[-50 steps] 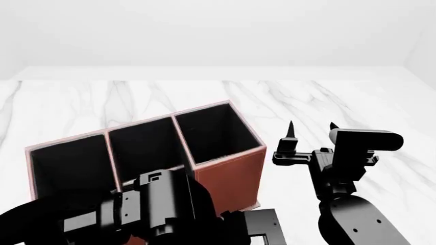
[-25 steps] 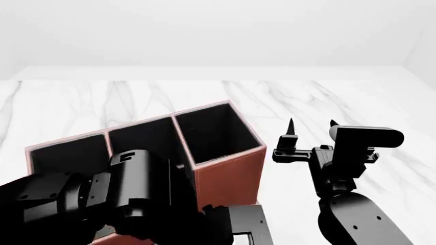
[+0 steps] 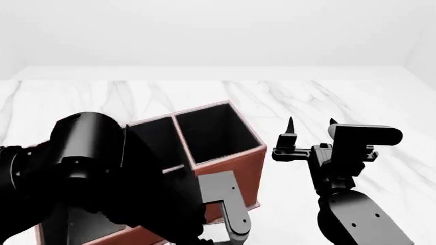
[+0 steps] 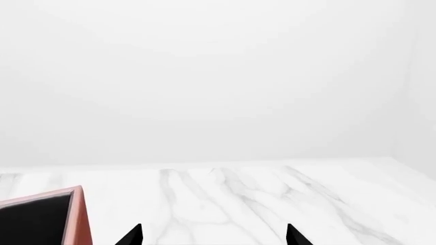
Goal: Pick up the book and place it in the back compartment of the caddy.
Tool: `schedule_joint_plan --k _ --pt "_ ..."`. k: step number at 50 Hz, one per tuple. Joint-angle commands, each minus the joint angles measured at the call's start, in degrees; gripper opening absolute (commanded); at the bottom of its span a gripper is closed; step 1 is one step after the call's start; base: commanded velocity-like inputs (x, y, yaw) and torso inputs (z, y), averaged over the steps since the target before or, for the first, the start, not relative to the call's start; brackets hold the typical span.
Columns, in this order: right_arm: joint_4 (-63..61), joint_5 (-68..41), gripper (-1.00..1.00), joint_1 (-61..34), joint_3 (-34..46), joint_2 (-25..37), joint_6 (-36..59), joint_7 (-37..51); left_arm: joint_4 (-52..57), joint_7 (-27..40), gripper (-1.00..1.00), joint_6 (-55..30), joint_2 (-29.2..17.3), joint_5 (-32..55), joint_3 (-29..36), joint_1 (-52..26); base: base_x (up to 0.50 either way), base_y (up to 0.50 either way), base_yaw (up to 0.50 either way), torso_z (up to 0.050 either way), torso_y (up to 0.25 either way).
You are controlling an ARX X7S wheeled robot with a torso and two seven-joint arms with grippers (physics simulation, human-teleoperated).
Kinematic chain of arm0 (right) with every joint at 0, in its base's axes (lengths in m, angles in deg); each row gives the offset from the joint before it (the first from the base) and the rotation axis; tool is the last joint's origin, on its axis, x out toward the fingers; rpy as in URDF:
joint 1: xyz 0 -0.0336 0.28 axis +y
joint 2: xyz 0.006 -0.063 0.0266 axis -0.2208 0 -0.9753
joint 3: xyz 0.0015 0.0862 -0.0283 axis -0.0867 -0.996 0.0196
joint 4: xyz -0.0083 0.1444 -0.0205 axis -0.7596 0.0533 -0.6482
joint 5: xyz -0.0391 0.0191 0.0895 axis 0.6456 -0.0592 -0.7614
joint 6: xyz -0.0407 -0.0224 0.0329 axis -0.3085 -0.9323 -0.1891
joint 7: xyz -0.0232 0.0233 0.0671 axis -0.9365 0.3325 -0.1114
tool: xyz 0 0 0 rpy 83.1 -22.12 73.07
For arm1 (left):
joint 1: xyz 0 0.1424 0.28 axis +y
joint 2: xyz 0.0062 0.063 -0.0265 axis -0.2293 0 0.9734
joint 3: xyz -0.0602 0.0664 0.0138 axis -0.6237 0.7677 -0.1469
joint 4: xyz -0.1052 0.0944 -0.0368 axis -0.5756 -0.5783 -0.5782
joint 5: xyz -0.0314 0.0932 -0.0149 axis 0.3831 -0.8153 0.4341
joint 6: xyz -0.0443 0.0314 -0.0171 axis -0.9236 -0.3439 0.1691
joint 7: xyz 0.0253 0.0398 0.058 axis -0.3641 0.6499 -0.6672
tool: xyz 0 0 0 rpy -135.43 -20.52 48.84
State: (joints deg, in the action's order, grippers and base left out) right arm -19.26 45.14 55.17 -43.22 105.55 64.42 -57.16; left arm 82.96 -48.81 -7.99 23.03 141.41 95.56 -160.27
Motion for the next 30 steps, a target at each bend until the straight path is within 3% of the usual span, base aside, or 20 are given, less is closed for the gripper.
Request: schedule_joint_plan --k 1,12,21,30 --pt "0.2 0.0 1.0 -0.2 0.3 0.1 0.0 0.1 -0.9 4.8 -1.0 -2.5 -2.9 8.0 -1.9 -6.6 0.0 0.0 0.0 0.0 0.0" --pt "0.7 0.0 1.0 -0.2 0.4 0.0 -0.5 0.1 -2.6 4.8 -1.0 -4.1 -4.3 10.1 -1.7 -12.8 0.0 0.0 0.0 0.0 0.001" --pt "0.4 -0.3 1.0 -0.2 0.3 0.3 -0.3 0.3 -5.4 0.9 -1.0 -5.2 -5.1 6.9 -1.2 -17.8 0.0 0.0 0.0 0.0 0.001" --pt "0.6 -0.4 1.0 -0.5 0.3 0.4 -0.2 0.5 -5.6 7.1 -1.0 -4.8 -7.1 14.7 0.6 -21.8 0.0 0.0 0.0 0.0 0.0"
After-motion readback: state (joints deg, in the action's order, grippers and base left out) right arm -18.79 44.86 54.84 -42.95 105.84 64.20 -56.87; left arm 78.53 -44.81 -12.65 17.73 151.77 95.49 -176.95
